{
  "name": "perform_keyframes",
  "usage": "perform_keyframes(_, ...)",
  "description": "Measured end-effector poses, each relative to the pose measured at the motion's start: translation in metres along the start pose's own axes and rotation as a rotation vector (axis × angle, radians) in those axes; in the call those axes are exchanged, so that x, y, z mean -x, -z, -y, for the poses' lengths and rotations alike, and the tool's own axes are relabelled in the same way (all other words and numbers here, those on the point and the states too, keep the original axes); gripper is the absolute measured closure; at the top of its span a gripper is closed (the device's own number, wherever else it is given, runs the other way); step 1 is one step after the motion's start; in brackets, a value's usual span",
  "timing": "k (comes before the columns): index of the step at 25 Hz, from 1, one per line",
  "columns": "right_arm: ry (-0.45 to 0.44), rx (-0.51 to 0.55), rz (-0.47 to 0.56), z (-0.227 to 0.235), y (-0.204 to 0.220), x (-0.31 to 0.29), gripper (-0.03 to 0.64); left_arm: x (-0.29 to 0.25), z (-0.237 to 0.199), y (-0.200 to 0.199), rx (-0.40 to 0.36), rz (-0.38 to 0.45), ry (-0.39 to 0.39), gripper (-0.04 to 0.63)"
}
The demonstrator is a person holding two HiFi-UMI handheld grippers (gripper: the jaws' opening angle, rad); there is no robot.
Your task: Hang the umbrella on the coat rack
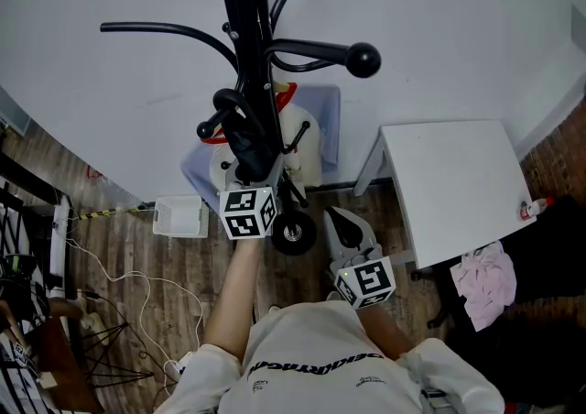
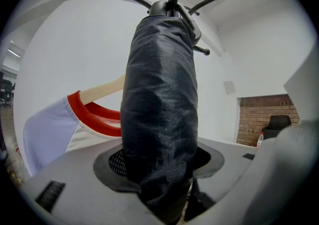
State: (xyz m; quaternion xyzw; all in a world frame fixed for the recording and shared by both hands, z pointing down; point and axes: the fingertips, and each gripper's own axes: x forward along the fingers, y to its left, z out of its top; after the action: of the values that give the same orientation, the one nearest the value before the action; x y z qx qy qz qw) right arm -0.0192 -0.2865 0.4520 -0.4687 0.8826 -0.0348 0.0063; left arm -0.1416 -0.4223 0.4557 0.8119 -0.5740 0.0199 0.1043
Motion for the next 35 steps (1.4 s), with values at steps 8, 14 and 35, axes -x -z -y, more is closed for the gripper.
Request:
perform_keyframes(8, 0.005, 0.004, 0.005, 0.001, -0.003, 0.005, 0.618, -0.003, 0.000, -0.001, -0.002, 0.002, 0.005, 0.328)
perform_keyframes(14, 0.005, 0.007, 0.009, -0.001, -0.006, 0.008, 0.618, -0.001, -0.005, 0.001, 0.029, -0.007, -0.012, 0.269)
perform_keyframes(35, -0.008, 0.013, 0.006, -0.014, -0.009, 0.022, 0.618, 0.046, 0.003, -0.015, 0.057, 0.043, -0.052, 0.244)
